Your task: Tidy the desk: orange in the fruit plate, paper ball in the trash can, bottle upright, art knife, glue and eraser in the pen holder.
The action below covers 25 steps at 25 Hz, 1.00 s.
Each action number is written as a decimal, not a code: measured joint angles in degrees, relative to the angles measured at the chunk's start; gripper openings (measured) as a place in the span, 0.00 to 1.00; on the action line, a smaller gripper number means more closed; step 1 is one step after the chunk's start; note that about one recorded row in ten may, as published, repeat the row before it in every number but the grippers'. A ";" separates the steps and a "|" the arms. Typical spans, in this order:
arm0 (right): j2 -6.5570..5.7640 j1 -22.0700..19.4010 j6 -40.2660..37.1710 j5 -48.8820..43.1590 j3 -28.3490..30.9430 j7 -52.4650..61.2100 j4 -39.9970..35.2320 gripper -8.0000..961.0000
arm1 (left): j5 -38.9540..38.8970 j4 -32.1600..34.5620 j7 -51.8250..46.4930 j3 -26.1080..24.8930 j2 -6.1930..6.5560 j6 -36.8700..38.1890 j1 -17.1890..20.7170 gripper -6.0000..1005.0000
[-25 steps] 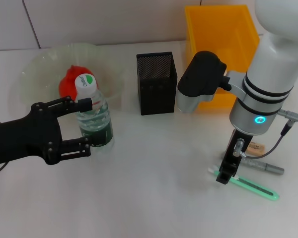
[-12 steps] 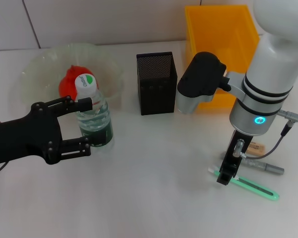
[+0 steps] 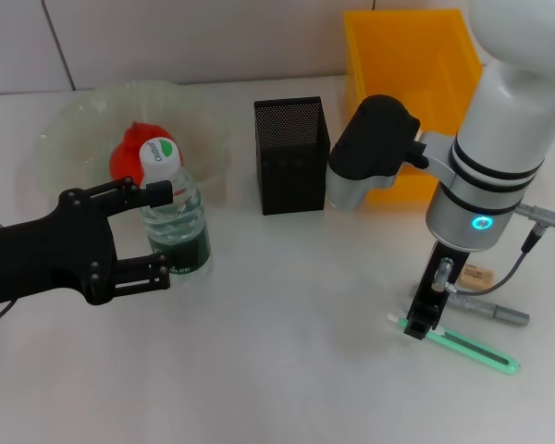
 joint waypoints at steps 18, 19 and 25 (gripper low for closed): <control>-0.01 0.93 0.16 0.00 0.01 0.62 1.50 0.24 | 0.00 0.00 0.00 0.00 0.00 -0.03 -0.36 0.80; -0.05 1.07 0.16 0.00 0.00 0.67 1.73 0.24 | 0.00 0.00 0.00 0.00 0.00 -0.03 -0.36 0.80; -0.08 1.15 0.21 0.00 0.01 0.77 1.97 0.18 | 0.00 0.00 0.00 0.00 0.00 -0.03 -0.44 0.80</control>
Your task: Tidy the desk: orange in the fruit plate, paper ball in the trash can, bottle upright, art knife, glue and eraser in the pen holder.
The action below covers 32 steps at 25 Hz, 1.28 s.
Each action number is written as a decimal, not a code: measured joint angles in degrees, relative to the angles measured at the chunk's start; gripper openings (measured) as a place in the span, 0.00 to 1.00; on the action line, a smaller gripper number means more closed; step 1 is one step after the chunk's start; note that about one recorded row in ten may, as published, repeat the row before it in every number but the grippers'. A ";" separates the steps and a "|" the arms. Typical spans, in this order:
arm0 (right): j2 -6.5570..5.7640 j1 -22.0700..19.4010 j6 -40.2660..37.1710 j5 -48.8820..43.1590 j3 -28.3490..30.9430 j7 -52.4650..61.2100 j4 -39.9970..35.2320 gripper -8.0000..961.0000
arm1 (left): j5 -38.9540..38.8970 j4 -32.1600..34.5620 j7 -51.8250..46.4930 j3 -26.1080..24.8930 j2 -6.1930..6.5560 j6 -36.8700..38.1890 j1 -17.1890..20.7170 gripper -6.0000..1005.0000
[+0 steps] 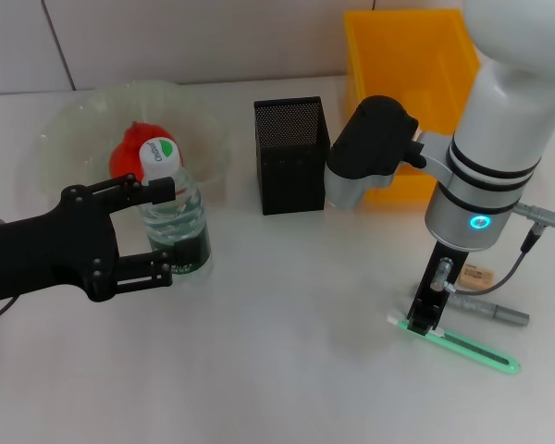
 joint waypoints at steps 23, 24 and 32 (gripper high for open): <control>0.00 -0.03 0.03 0.00 0.28 0.45 -0.33 0.10 | 0.00 0.00 0.00 -0.03 0.00 0.00 -0.12 0.80; -0.02 -0.03 0.01 0.00 0.42 0.48 -0.56 0.10 | 0.00 0.00 0.00 -0.04 0.00 0.00 -0.14 0.80; -0.16 -0.03 -0.04 0.00 0.58 0.55 -1.58 0.10 | 0.00 0.00 0.00 -0.13 0.00 0.00 -0.18 0.80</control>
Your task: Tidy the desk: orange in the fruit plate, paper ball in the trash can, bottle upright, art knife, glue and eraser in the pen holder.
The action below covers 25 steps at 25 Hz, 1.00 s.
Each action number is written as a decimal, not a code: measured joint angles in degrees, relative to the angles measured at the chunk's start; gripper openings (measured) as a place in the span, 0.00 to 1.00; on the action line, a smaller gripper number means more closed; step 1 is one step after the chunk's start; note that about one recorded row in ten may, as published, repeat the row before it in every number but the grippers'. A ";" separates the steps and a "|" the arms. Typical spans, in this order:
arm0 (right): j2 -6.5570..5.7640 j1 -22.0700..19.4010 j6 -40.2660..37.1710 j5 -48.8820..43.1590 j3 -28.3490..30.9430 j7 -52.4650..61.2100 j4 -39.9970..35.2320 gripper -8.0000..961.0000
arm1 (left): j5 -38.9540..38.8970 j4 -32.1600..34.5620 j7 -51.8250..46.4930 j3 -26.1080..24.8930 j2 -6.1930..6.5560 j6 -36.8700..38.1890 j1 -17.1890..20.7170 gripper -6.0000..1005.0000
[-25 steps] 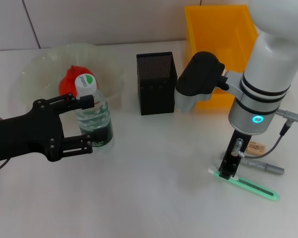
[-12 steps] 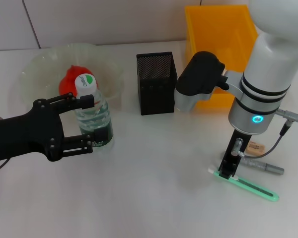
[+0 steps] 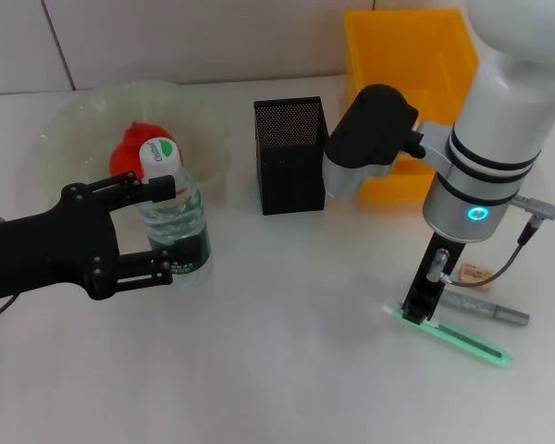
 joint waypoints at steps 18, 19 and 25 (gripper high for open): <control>-0.20 -1.19 -0.13 -0.41 2.20 0.15 -5.67 0.10 | 0.00 -0.07 -0.08 -0.23 -0.06 -0.53 -0.71 0.80; -0.21 -1.30 -0.12 -0.42 2.59 0.09 -5.98 0.10 | 0.00 -0.08 -0.12 -0.25 -0.07 -0.53 -0.71 0.80; -0.28 -1.59 -0.10 -0.53 3.98 -0.18 -8.65 0.10 | 0.00 -0.09 -0.14 -0.21 -0.09 -0.53 -0.74 0.80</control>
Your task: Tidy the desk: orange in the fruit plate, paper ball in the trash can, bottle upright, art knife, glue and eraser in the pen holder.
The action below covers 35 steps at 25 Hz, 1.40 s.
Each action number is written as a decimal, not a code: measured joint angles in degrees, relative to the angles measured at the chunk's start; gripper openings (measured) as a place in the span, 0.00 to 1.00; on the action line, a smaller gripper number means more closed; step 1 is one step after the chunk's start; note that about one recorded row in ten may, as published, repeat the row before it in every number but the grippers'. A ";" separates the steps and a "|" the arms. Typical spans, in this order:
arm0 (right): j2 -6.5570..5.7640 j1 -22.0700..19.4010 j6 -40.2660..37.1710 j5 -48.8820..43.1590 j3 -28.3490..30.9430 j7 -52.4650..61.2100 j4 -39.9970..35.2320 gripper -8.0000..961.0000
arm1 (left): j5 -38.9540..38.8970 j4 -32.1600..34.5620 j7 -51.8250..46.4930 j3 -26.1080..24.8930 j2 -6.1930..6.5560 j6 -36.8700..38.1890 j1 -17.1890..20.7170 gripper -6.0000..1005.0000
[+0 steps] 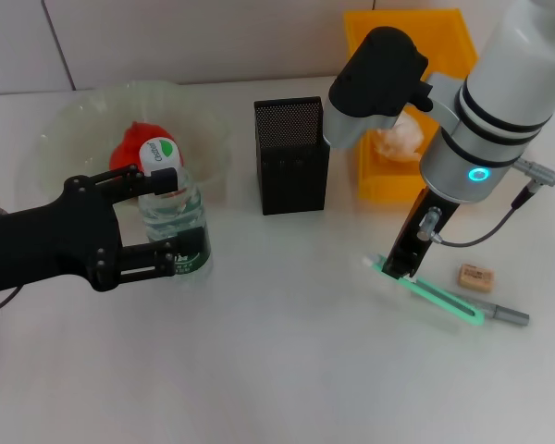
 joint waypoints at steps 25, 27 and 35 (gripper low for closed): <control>-0.10 -1.87 0.26 -0.09 3.68 -0.37 -9.46 0.10 | 0.00 0.00 -0.30 -0.10 -0.09 -0.23 -0.67 0.80; -0.10 -2.23 0.26 -0.09 3.73 -0.38 -11.06 0.10 | 0.00 0.00 -0.33 -0.11 -0.09 -0.25 -0.67 0.80; -0.10 -2.63 0.26 -0.09 3.72 -0.37 -13.85 0.10 | 0.00 0.00 -0.47 0.01 -0.09 -0.26 -0.60 0.80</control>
